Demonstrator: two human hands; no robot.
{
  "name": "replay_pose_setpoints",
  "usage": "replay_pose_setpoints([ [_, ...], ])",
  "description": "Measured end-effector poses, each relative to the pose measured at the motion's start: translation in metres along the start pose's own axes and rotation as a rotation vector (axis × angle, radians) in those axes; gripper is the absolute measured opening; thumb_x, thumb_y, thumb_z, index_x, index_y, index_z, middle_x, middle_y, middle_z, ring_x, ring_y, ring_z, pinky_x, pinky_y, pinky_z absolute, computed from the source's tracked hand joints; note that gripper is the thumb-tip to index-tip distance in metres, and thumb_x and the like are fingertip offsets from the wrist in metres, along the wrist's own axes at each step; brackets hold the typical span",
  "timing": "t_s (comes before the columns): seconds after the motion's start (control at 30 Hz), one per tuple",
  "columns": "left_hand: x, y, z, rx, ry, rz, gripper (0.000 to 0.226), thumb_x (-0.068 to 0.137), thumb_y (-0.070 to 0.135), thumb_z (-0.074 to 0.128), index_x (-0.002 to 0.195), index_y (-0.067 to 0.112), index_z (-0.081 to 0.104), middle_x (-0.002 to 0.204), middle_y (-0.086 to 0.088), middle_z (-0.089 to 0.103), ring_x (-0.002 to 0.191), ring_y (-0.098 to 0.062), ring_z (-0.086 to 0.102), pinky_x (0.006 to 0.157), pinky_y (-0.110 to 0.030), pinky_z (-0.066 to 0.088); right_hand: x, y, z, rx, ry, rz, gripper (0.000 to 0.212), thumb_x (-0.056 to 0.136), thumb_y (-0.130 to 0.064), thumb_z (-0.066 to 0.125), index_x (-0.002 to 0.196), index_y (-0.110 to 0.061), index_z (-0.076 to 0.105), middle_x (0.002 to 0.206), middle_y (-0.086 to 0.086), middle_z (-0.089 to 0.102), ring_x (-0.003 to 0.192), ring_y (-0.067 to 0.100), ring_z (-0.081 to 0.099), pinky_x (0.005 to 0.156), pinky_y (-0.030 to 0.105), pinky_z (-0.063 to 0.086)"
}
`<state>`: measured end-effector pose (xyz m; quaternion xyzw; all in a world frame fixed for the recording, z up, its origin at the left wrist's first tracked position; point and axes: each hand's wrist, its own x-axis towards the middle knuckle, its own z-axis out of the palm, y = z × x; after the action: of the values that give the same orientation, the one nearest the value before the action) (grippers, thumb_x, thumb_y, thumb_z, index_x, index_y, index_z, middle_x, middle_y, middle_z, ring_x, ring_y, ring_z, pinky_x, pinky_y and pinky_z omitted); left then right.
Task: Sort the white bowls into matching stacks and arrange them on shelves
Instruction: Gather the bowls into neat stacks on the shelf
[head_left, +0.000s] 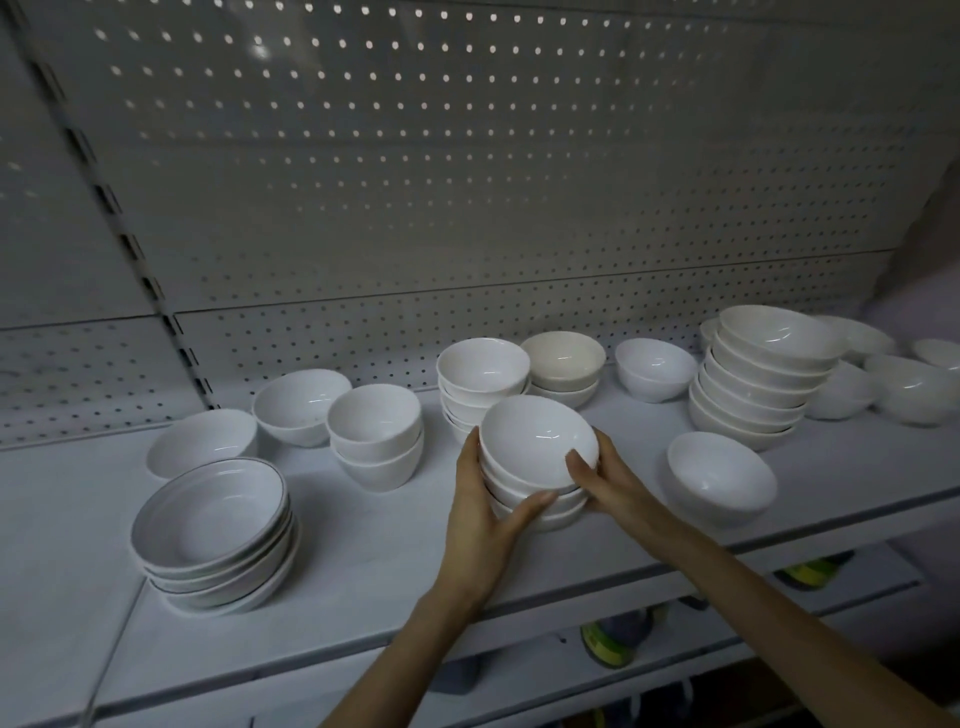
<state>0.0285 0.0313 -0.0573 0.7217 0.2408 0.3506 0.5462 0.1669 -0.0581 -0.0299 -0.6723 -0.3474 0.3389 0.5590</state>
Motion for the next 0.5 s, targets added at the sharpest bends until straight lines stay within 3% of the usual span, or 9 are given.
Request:
replay_pose_setpoints([
  [0.1,-0.003,-0.001,-0.008,0.016,0.015,0.016,0.091,0.069,0.051,0.074,0.143,0.026,0.028,0.143,0.015,0.042,0.130,0.001,0.040,0.108,-0.024,0.037,-0.007,-0.002,0.001,-0.072,-0.092,-0.055,0.093,0.046,-0.066,0.076,0.121,-0.034,0.032,0.119,-0.025,0.042,0.106,-0.010,0.048,0.077,0.008,0.046],
  [0.13,-0.004,0.000,-0.009,0.017,0.022,0.017,0.089,0.069,0.050,0.075,0.142,0.027,0.030,0.142,0.016,0.043,0.129,0.001,0.041,0.107,-0.023,0.038,-0.008,-0.003,0.002,-0.080,-0.100,-0.065,0.097,0.039,-0.067,0.078,0.119,-0.035,0.033,0.118,-0.026,0.042,0.103,-0.013,0.048,0.076,0.006,0.046],
  [0.27,-0.009,0.004,-0.017,-0.014,0.037,0.018,0.080,0.069,0.048,0.076,0.136,0.037,0.033,0.136,0.024,0.046,0.125,0.004,0.044,0.101,-0.014,0.040,-0.009,-0.004,0.010,-0.081,-0.045,-0.099,0.071,0.060,-0.036,0.082,0.114,-0.034,0.035,0.119,-0.017,0.045,0.102,-0.006,0.050,0.074,0.006,0.046],
  [0.37,-0.011,0.003,-0.020,-0.014,0.031,0.021,0.076,0.071,0.046,0.076,0.133,0.041,0.033,0.132,0.030,0.046,0.123,0.006,0.045,0.098,-0.012,0.040,-0.011,-0.002,0.015,-0.114,-0.020,-0.113,0.071,0.054,-0.049,0.073,0.113,-0.036,0.037,0.116,-0.022,0.045,0.103,-0.006,0.051,0.074,0.007,0.047],
  [0.43,-0.011,0.002,-0.023,0.004,0.008,0.008,0.074,0.073,0.043,0.076,0.131,0.045,0.031,0.131,0.035,0.044,0.124,0.007,0.043,0.100,-0.013,0.040,-0.012,-0.001,0.015,-0.131,-0.029,-0.098,0.064,0.063,-0.047,0.078,0.112,-0.038,0.037,0.117,-0.022,0.045,0.103,-0.008,0.050,0.076,0.008,0.047],
  [0.5,-0.011,0.002,-0.027,0.014,-0.042,-0.011,0.075,0.075,0.045,0.074,0.134,0.045,0.028,0.135,0.032,0.041,0.126,0.007,0.041,0.105,-0.018,0.038,-0.014,-0.004,0.014,-0.149,-0.048,-0.076,0.067,0.063,-0.058,0.074,0.114,-0.042,0.034,0.120,-0.022,0.044,0.106,-0.007,0.049,0.079,0.009,0.046],
])
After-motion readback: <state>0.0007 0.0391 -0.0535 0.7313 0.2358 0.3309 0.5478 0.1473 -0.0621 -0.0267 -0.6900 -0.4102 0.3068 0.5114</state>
